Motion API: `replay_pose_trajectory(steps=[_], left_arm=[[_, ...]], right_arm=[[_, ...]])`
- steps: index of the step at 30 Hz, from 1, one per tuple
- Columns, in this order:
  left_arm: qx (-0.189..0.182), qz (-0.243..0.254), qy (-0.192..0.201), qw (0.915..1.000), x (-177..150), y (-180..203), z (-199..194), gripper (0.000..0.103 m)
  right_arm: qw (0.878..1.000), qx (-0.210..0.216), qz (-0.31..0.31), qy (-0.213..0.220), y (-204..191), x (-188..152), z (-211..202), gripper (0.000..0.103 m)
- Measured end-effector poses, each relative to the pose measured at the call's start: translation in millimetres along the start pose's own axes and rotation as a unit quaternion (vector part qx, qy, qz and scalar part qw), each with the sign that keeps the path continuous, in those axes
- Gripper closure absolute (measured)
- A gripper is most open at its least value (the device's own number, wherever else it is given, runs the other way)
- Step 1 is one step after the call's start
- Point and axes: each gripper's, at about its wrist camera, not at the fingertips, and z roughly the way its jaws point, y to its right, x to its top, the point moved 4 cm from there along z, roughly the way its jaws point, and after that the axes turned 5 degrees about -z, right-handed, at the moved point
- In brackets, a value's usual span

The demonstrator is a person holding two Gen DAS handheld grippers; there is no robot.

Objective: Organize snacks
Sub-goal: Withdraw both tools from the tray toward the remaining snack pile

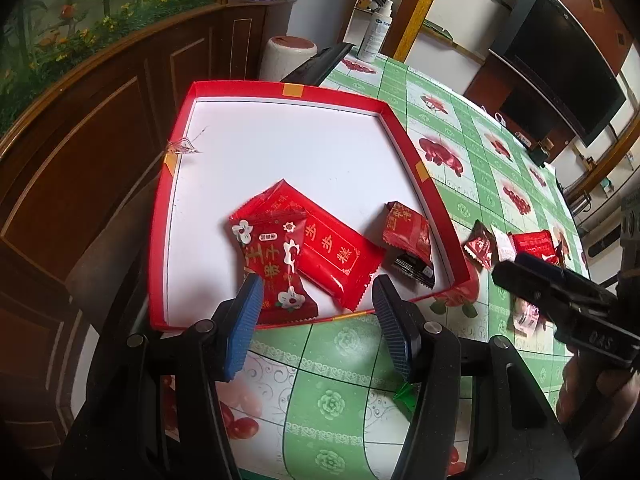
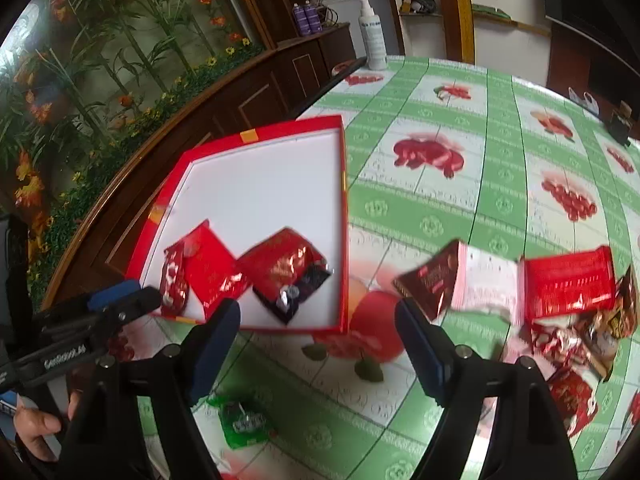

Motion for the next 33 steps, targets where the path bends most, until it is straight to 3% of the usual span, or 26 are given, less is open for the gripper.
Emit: replay_pose_trajectory(steps=[8,17,27,33], left_arm=[[-0.010,0.001,-0.009,0.9999,-4,9,-1,0.046],[-0.034,0.030,-0.027,0.9986,-13,37,-3,0.046],[-0.047,0.049,-0.036,0.9971,-21,45,-16,0.046],[-0.064,0.057,-0.056,0.9947,-36,54,-11,0.046]], right_arm=[[1.000,-0.002,0.017,-0.009,11,-15,-8,0.016],[0.998,-0.020,0.047,-0.028,40,-34,-23,0.016],[0.997,0.000,0.073,-0.033,62,-55,-40,0.016],[0.994,-0.012,0.103,-0.040,89,-67,-49,0.016]])
